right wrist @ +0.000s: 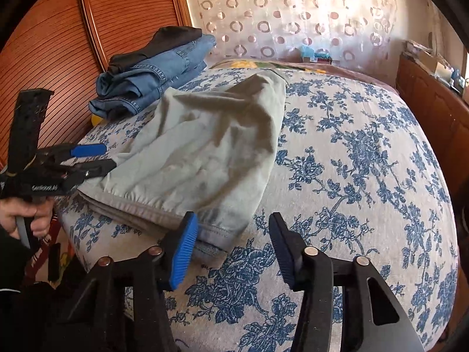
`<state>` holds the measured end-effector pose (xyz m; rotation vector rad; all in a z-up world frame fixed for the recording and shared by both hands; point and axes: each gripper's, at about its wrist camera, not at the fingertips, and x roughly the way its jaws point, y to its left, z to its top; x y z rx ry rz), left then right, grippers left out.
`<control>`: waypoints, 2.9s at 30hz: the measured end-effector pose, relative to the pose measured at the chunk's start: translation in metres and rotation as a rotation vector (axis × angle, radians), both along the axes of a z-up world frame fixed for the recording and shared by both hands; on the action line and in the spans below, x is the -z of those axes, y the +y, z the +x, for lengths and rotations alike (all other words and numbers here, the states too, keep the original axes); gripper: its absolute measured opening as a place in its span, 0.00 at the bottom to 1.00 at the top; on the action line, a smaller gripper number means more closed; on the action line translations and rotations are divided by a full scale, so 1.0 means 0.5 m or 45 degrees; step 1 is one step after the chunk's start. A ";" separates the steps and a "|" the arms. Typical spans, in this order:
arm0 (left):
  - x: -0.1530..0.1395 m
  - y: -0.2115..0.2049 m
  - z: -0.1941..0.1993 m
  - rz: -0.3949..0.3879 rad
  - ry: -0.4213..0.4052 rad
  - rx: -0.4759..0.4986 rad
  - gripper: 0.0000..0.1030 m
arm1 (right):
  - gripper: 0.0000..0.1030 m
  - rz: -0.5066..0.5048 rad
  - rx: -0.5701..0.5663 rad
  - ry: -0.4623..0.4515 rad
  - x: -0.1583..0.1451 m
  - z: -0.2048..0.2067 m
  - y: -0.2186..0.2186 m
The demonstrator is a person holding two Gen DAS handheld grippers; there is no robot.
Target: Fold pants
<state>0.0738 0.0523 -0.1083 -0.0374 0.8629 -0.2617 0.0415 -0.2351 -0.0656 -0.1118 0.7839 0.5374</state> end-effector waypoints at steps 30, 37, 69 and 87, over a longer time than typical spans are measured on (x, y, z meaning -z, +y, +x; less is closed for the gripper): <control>0.007 -0.049 -0.084 -0.079 0.043 0.101 0.41 | 0.25 0.014 -0.050 0.090 0.015 -0.004 0.008; 0.006 -0.056 -0.089 -0.095 0.036 0.125 0.19 | 0.12 0.043 -0.073 0.065 0.005 -0.012 0.008; -0.108 -0.012 0.108 -0.071 -0.191 0.055 0.12 | 0.09 0.110 -0.030 -0.151 -0.097 0.168 0.065; -0.107 -0.002 0.258 -0.008 -0.166 -0.033 0.12 | 0.10 0.045 0.030 -0.165 -0.082 0.335 0.128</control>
